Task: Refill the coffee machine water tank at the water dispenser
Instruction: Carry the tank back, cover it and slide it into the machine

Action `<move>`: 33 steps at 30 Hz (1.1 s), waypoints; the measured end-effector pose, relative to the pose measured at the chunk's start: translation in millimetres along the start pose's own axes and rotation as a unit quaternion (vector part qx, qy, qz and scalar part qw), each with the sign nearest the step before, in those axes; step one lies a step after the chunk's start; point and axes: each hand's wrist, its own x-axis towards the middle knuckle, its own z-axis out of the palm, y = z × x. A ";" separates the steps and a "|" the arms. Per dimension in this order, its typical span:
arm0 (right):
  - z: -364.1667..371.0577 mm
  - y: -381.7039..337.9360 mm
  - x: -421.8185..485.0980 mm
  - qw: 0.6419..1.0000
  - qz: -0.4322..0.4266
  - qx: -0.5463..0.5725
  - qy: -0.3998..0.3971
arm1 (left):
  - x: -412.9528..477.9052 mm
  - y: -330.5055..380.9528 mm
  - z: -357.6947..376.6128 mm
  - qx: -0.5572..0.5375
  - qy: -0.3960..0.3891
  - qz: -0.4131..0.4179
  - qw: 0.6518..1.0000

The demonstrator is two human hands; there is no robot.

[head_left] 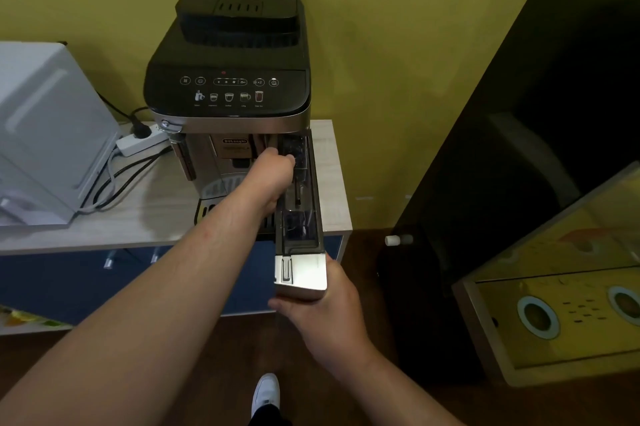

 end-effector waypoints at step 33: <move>-11.7 -11.1 -3.7 0.999 -0.010 -0.020 -0.033 | -35.5 -59.8 -4.6 -0.230 -0.114 0.015 0.966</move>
